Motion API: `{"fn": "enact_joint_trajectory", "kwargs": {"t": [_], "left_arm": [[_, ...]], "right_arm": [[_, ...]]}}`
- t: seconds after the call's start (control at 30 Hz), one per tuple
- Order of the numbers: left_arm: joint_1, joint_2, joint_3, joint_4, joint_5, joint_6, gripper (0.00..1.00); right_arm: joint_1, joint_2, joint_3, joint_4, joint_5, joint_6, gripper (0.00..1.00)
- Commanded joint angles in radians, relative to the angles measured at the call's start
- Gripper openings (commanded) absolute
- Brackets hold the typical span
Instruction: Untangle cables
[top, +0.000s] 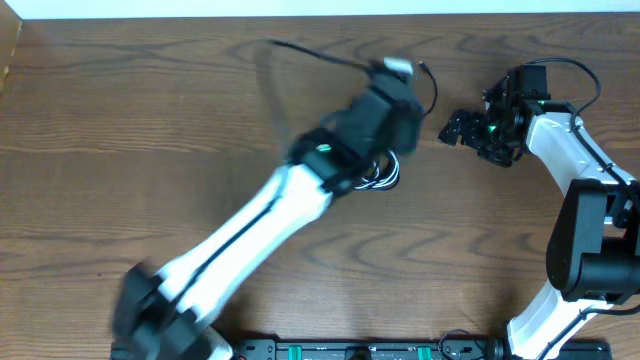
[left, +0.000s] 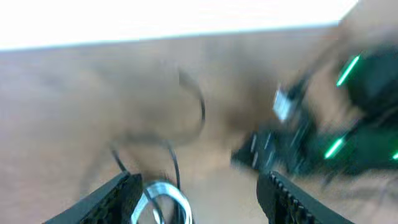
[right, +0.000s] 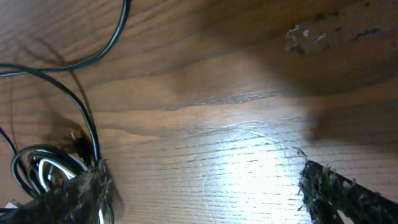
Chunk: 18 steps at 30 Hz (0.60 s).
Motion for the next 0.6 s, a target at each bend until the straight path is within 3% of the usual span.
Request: {"fn": "enact_joint_trajectory", "kwargs": {"t": [0.0, 0.43, 0.57], "left_arm": [[0.030, -0.046, 0.009, -0.009, -0.145, 0.009, 0.65], [0.119, 0.242, 0.002, 0.047, -0.145, -0.034, 0.65], [0.139, 0.329, 0.002, 0.068, 0.011, -0.043, 0.65]], "right_arm": [[0.009, -0.023, -0.006, 0.000, -0.006, -0.011, 0.97], [0.009, -0.023, -0.006, 0.000, -0.006, -0.011, 0.98], [0.009, -0.023, -0.006, 0.000, -0.006, -0.011, 0.98]]}}
